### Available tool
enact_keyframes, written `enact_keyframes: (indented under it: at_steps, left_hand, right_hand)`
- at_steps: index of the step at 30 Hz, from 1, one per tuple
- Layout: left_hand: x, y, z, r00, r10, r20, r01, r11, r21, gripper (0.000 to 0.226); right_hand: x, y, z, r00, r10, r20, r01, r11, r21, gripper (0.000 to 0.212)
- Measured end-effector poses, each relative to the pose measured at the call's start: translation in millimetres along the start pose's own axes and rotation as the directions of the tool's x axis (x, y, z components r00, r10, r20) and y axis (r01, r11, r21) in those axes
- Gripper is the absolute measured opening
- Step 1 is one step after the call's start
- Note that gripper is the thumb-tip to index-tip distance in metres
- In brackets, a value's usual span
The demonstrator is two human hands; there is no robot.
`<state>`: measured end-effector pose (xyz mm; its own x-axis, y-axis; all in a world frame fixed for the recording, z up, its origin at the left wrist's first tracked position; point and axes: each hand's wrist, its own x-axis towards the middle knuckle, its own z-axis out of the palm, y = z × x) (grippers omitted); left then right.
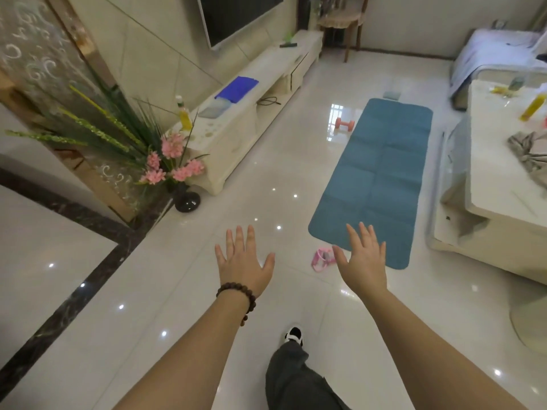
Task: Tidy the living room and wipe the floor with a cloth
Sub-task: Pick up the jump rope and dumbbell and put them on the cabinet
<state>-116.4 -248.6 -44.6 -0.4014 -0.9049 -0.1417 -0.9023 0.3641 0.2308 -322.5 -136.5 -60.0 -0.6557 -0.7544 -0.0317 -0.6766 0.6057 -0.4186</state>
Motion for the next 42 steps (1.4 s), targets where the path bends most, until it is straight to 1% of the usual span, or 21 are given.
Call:
enact_keyframes:
  at_steps: [5, 8, 12, 15, 18, 23, 25, 27, 30, 33, 35, 37, 40, 42]
  left_hand:
    - [130.3, 30.3, -21.4, 0.998, 0.045, 0.054, -0.048, 0.997, 0.055, 0.076]
    - [187.9, 48.7, -30.1, 0.995, 0.075, 0.062, -0.079, 0.995, 0.068, 0.077]
    - [250.5, 74.4, -35.7, 0.987, 0.117, 0.114, -0.127, 0.989, 0.081, 0.076]
    - [298.0, 94.6, -34.7, 0.976, 0.158, 0.151, -0.172, 0.982, 0.08, 0.077]
    - [348.6, 117.9, -30.0, 0.957, 0.228, 0.179, -0.246, 0.966, 0.085, 0.077]
    - [445.8, 155.9, -13.6, 0.904, 0.372, 0.212, -0.4, 0.91, 0.108, 0.076]
    - [488.9, 167.0, -6.4, 0.871, 0.427, 0.243, -0.46, 0.883, 0.096, 0.076]
    - [534.8, 177.7, -1.4, 0.826, 0.485, 0.289, -0.531, 0.84, 0.109, 0.076]
    - [596.2, 186.5, 2.6, 0.718, 0.577, 0.39, -0.667, 0.73, 0.149, 0.075]
    - [638.9, 190.0, 4.1, 0.597, 0.652, 0.467, -0.782, 0.602, 0.16, 0.075]
    - [659.2, 191.6, 7.5, 0.539, 0.671, 0.509, -0.825, 0.544, 0.156, 0.075]
    - [671.3, 194.6, 13.6, 0.488, 0.679, 0.548, -0.852, 0.506, 0.133, 0.075]
    - [677.5, 201.1, 27.3, 0.41, 0.687, 0.6, -0.891, 0.441, 0.105, 0.076]
    - [677.9, 207.0, 40.2, 0.367, 0.695, 0.618, -0.911, 0.402, 0.09, 0.076]
  right_hand:
    - [114.6, -12.0, 1.7, 0.995, 0.09, 0.04, -0.09, 0.996, 0.01, 0.061]
    - [160.8, -10.7, 0.5, 0.988, 0.145, 0.049, -0.145, 0.989, 0.008, 0.06]
    - [211.1, -7.6, -3.0, 0.976, 0.209, 0.055, -0.21, 0.978, 0.013, 0.06]
    - [244.2, -4.2, -3.2, 0.967, 0.252, 0.032, -0.253, 0.967, 0.02, 0.059]
    - [274.1, 1.6, 1.3, 0.95, 0.314, -0.008, -0.313, 0.949, 0.04, 0.059]
    - [328.0, 6.2, 24.2, 0.889, 0.452, -0.068, -0.448, 0.892, 0.063, 0.058]
    - [355.6, 0.6, 38.8, 0.848, 0.524, -0.072, -0.518, 0.851, 0.092, 0.058]
    - [387.7, -9.4, 53.0, 0.792, 0.607, -0.074, -0.597, 0.793, 0.122, 0.058]
    - [424.3, -26.5, 69.0, 0.682, 0.727, -0.076, -0.714, 0.685, 0.146, 0.058]
    - [441.0, -40.3, 77.0, 0.554, 0.828, -0.083, -0.81, 0.559, 0.176, 0.058]
    - [444.9, -50.7, 80.9, 0.483, 0.872, -0.078, -0.851, 0.488, 0.194, 0.057]
    - [446.2, -59.6, 85.8, 0.427, 0.902, -0.07, -0.88, 0.432, 0.199, 0.056]
    - [444.7, -67.5, 96.8, 0.356, 0.933, -0.051, -0.909, 0.359, 0.21, 0.056]
    - [441.6, -66.2, 108.0, 0.322, 0.946, -0.023, -0.919, 0.319, 0.231, 0.058]
